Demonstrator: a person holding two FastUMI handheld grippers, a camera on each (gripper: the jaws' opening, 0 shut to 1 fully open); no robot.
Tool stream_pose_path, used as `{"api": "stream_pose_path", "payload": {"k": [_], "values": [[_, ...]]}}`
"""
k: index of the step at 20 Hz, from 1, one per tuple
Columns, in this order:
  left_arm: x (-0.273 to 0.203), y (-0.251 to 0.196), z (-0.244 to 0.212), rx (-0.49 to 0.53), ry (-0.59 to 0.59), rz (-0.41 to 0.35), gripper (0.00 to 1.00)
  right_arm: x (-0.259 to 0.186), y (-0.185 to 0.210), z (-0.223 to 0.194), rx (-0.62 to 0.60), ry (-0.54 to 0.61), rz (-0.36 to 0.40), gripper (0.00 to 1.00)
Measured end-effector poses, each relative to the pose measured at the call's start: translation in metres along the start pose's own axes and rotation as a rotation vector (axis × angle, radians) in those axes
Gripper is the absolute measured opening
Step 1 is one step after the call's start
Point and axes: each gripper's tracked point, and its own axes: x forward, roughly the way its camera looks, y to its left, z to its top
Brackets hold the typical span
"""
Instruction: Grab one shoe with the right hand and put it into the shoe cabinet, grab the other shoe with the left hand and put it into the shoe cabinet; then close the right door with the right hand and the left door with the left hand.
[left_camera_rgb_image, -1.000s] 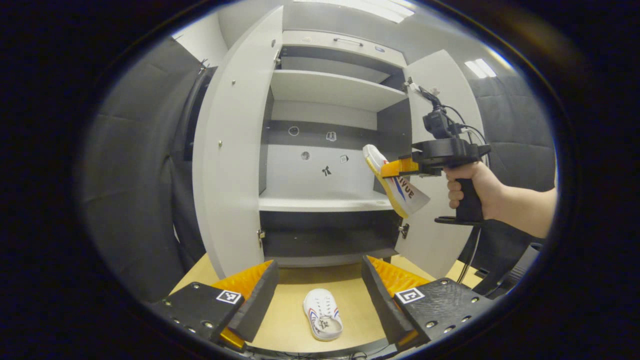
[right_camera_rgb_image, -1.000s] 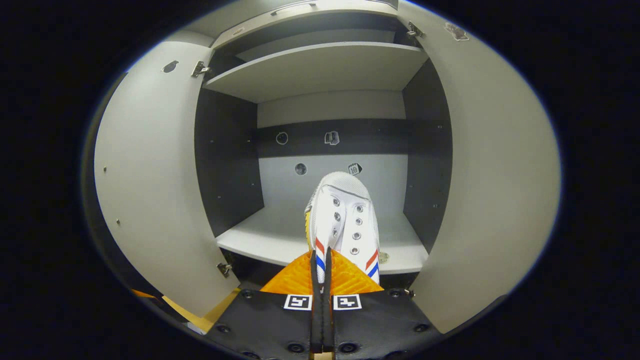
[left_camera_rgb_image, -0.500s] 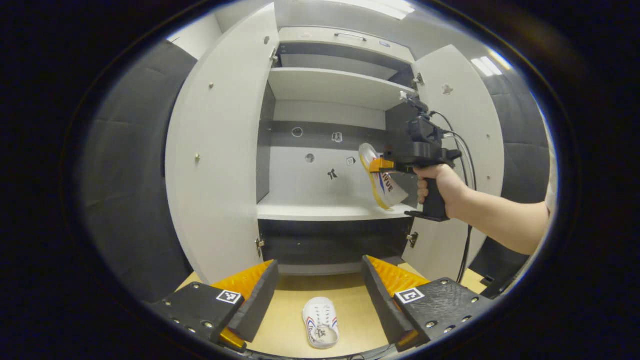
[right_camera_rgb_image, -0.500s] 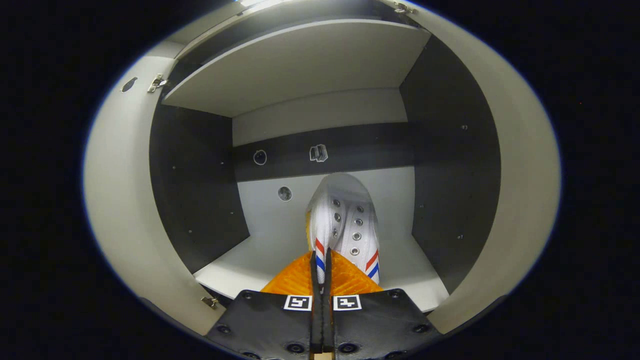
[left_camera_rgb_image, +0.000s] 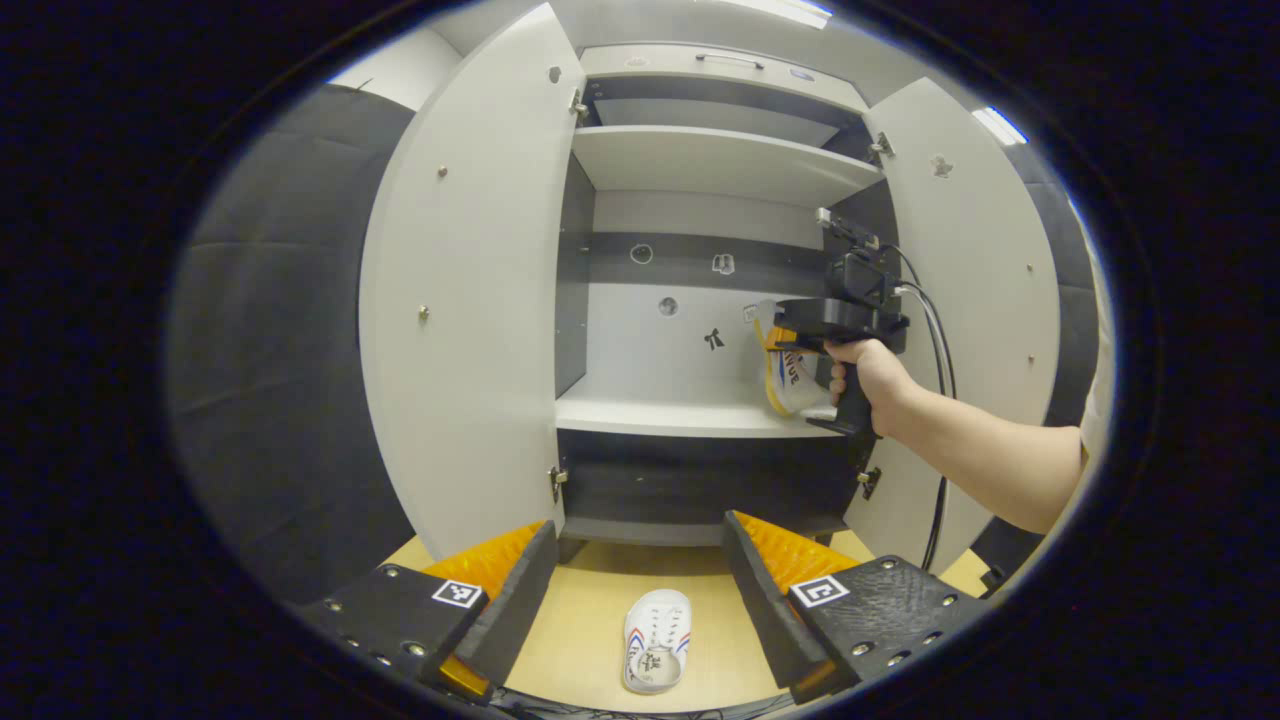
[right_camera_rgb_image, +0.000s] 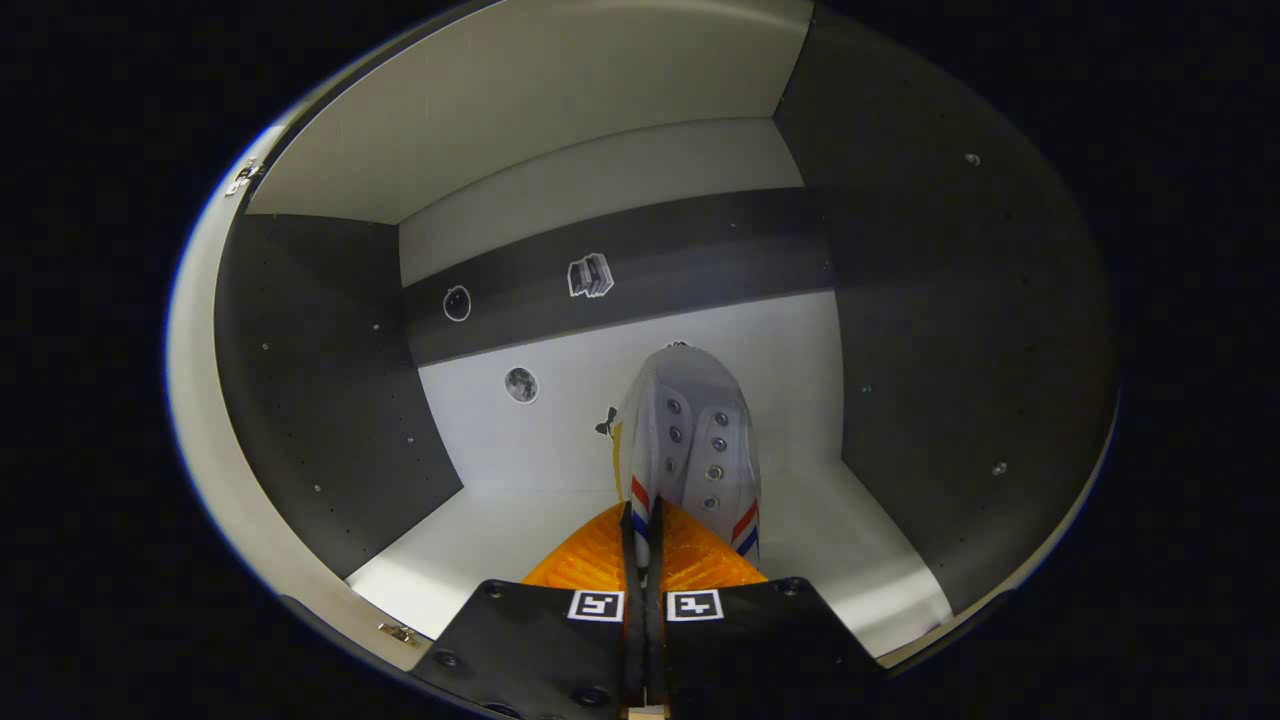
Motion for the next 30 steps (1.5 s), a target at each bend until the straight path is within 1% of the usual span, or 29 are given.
{"api": "stream_pose_path", "payload": {"k": [2, 4, 5, 6, 9, 10, 11, 13, 14, 17, 19, 22, 26, 30], "values": [[0.000, 0.003, 0.002, -0.007, -0.002, 0.037, 0.94, 0.009, -0.002, -0.002, 0.011, 0.011, -0.015, 0.00], [0.000, 0.003, 0.006, -0.022, -0.012, 0.057, 0.95, 0.017, -0.001, -0.007, 0.023, 0.023, -0.031, 0.02], [0.000, 0.002, 0.007, -0.029, -0.014, 0.061, 0.95, 0.023, -0.001, -0.008, 0.026, 0.024, -0.037, 0.00], [0.001, 0.002, 0.005, -0.033, -0.013, 0.061, 0.95, 0.026, -0.001, -0.010, 0.029, 0.030, -0.038, 0.04], [0.003, 0.003, 0.007, -0.026, -0.017, 0.048, 0.94, 0.035, -0.003, -0.017, 0.028, 0.048, -0.050, 0.03], [0.003, 0.004, 0.006, -0.021, -0.017, 0.040, 0.94, 0.037, -0.003, -0.017, 0.029, 0.048, -0.053, 0.07], [0.002, 0.006, 0.008, -0.014, -0.021, 0.032, 0.94, 0.036, -0.002, -0.015, 0.029, 0.038, -0.053, 0.16], [0.000, 0.011, 0.011, -0.006, -0.036, 0.010, 0.95, 0.030, 0.006, -0.009, 0.029, 0.019, -0.044, 0.19], [-0.001, 0.012, 0.010, -0.006, -0.038, -0.006, 0.94, 0.023, 0.011, -0.008, 0.021, 0.022, -0.035, 0.39], [-0.005, 0.018, 0.006, -0.017, -0.034, -0.068, 0.94, -0.007, 0.010, -0.006, -0.065, -0.001, -0.083, 0.98], [-0.009, 0.022, 0.007, 0.017, -0.049, -0.113, 0.96, -0.037, 0.011, -0.003, -0.103, -0.028, -0.108, 0.98], [-0.013, 0.024, -0.005, 0.058, -0.044, -0.179, 0.94, -0.089, 0.013, -0.005, -0.116, -0.063, -0.122, 0.98], [-0.018, 0.025, -0.023, 0.052, -0.019, -0.243, 0.95, -0.156, 0.015, -0.020, -0.122, -0.087, -0.132, 0.98], [-0.010, 0.019, -0.043, 0.042, 0.020, -0.303, 0.94, -0.216, 0.009, -0.052, -0.133, -0.070, -0.160, 0.98]]}}
